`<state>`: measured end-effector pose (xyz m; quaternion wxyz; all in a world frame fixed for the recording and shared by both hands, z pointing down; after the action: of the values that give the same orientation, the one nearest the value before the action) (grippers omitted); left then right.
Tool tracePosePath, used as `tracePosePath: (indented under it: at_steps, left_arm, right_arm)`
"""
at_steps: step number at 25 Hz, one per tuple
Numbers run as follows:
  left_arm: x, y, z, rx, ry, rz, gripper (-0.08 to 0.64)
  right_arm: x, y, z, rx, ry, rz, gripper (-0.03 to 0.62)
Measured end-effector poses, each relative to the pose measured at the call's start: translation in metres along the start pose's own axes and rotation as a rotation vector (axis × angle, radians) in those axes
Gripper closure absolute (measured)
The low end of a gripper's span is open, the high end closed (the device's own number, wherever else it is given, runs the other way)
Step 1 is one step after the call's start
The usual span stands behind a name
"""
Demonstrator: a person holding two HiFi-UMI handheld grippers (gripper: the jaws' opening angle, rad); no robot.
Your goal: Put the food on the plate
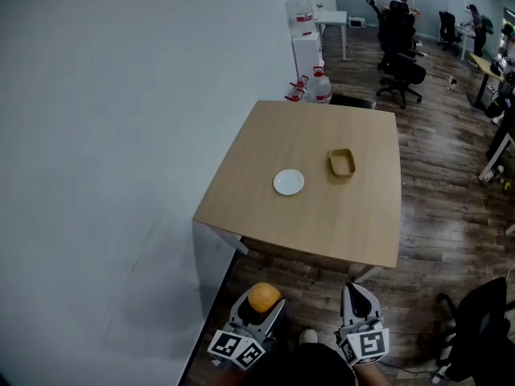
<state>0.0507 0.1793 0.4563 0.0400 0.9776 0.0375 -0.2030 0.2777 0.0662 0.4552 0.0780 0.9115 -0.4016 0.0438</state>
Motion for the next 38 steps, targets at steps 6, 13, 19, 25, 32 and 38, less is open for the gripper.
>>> tracePosePath:
  at_steps: [6,13,19,25,32,38]
  left_arm:
    - [-0.018,0.027,0.007,0.002,0.020,-0.009,0.236]
    - [-0.054,0.071,0.021,-0.030,0.083,-0.011,0.236]
    - [-0.100,0.113,0.031,-0.047,0.071,-0.001,0.236]
    - [-0.164,0.165,0.033,-0.092,-0.016,0.030,0.236]
    - [-0.224,0.218,0.033,-0.170,0.012,0.025,0.236]
    - [-0.269,0.270,0.007,-0.272,-0.091,0.089,0.236]
  right_arm:
    - [0.000,0.025,0.000,-0.062,-0.048,-0.010,0.532]
    - [-0.005,0.076,0.005,-0.058,-0.049,0.004,0.532]
    - [-0.002,0.143,0.014,-0.093,-0.084,0.005,0.532]
    - [0.007,0.212,0.025,-0.136,-0.063,-0.029,0.532]
    - [0.011,0.272,0.025,-0.166,-0.029,-0.061,0.532]
    - [0.021,0.307,0.011,-0.162,0.067,-0.066,0.532]
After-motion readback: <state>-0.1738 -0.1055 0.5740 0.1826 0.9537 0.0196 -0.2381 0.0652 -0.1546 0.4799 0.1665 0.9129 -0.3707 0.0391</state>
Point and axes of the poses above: the fingertips, and each gripper's own axes: y forward along the fingers, x to its right, z out of its top, the point moved 8 cm from there along -y, backward along the fingers, and after that the axes turned 1 degree about -y, right-handed, at the moved point
